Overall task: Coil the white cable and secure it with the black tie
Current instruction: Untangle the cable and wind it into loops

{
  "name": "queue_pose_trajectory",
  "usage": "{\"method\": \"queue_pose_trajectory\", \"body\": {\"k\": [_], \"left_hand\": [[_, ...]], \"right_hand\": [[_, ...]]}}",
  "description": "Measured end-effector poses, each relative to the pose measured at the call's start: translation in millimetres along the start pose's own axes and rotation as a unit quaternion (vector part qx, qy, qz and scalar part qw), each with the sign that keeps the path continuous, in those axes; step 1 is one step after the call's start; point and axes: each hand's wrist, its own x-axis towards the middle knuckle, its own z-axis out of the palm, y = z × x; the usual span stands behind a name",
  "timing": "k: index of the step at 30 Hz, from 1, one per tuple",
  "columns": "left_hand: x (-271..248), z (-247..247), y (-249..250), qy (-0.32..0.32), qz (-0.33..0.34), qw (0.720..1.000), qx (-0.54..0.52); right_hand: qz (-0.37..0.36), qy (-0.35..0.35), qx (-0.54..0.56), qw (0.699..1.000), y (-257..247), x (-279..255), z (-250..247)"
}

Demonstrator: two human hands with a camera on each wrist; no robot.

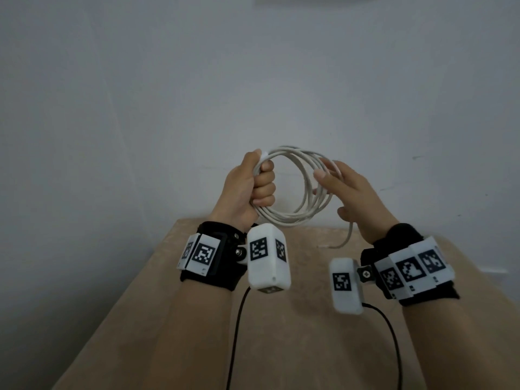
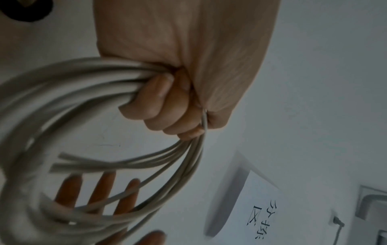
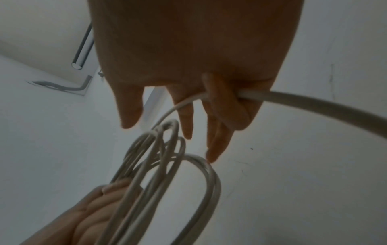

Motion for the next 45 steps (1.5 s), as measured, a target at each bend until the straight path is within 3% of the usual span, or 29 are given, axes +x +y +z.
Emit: {"method": "queue_pose_trajectory", "body": {"k": [4,11,16,21,26,33,37,45], "left_hand": [[0,4,-1,-0.025,-0.023,0.998,-0.054],[3,11,-5,-0.032,-0.024,0.990,-0.137],[4,10,-9,-0.050,-0.046,0.989,-0.135],[3,3,-11,-0.075,-0.085,0.987,-0.110],[1,-8,-13,-0.113,-0.131,0.978,-0.114],[-7,-10,-10,-0.146,-0.170,0.972,0.078],[-8,-6,-16,-0.150,-0.162,0.961,0.166],[-7,-1,-17,-0.133,-0.145,0.954,0.227]], "right_hand": [[0.010,0.007,-0.005,1.000,6,2,9],[0.061,-0.032,0.199,0.978,3,2,12],[0.064,-0.006,0.226,0.972,7,4,12],[0.057,0.014,0.185,0.981,11,7,8],[0.053,-0.014,0.083,0.995,10,6,4],[0.045,-0.096,-0.074,0.992,1,-1,-7],[0.050,-0.119,-0.101,0.987,-3,-3,-7],[0.054,-0.126,-0.104,0.985,-3,-4,-4]]}}
